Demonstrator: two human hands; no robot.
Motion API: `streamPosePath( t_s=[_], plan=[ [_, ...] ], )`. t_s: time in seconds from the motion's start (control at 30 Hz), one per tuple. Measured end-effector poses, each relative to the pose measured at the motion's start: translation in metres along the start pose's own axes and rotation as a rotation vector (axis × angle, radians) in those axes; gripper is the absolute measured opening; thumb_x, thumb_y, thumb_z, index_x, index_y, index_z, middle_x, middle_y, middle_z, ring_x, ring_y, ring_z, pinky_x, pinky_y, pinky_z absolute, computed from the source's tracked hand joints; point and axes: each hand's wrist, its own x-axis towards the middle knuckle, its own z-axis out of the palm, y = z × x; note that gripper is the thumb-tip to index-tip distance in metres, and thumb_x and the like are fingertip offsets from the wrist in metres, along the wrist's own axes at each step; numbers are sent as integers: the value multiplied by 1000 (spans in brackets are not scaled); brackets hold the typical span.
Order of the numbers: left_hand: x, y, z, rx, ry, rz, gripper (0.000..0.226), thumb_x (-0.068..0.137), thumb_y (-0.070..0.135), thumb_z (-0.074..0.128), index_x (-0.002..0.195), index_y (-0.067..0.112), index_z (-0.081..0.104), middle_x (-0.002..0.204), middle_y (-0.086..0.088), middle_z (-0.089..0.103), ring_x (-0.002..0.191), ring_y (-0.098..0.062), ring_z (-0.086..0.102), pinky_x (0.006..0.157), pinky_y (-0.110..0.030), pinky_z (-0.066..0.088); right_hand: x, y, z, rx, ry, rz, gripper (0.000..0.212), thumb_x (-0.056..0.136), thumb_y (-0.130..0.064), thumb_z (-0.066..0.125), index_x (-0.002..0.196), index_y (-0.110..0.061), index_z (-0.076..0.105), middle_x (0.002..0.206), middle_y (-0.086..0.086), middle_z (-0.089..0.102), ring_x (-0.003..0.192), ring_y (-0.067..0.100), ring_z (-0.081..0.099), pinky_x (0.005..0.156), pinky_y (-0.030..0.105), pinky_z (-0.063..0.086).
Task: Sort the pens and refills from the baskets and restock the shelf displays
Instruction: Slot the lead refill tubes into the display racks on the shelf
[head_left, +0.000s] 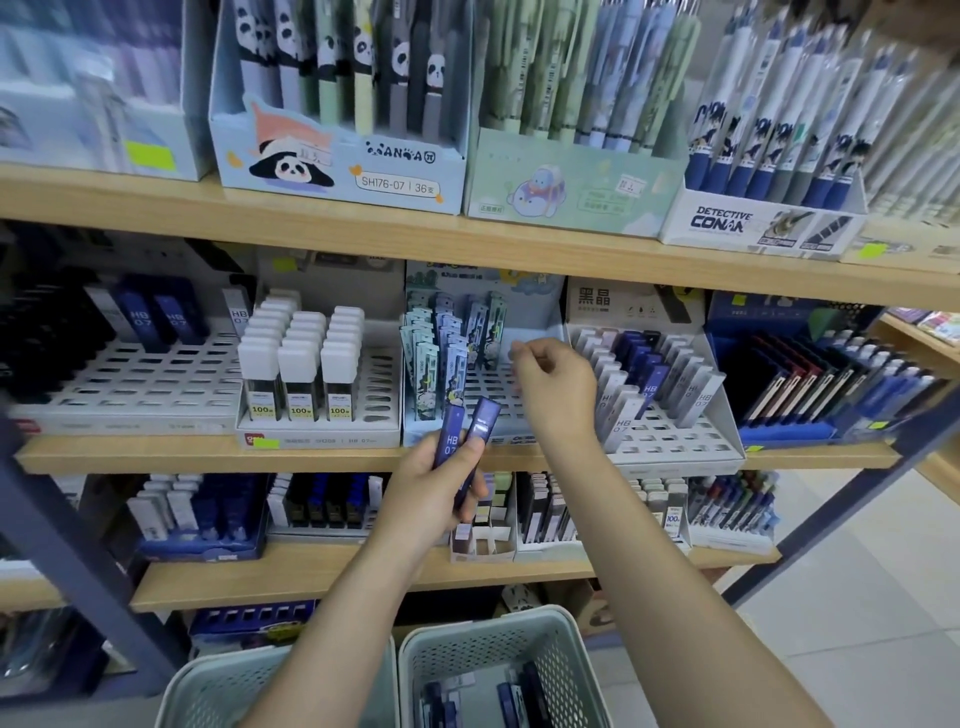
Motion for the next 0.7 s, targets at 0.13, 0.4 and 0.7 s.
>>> streamPosePath(
  t_s=[0.13,0.4,0.7],
  plan=[
    [-9,7,5,-18,-30,48,13,102,25,57,101,13,62,64,-2,62,48,-14,46,43,-17,36,-51,-18,-37,201,-342,106,30,99,-29,60,76,-13,71,59,-2,61,48,9,51,51,18,42],
    [-36,7,38,170,-100,77,19,102,29,56,97,12,63,66,-5,66,41,-16,44,44,-23,32,-68,-11,-101,319,-298,129,25,98,-22,62,75,-14,66,59,10,60,51,16,51,52,26,41],
    [-46,18,103,-2,-320,-88,20,102,26,52,100,8,59,55,-1,38,41,-11,26,49,-29,9,-75,18,-172,772,-469,211,20,102,-6,50,115,-3,64,84,8,68,61,13,58,57,21,46]
  ],
)
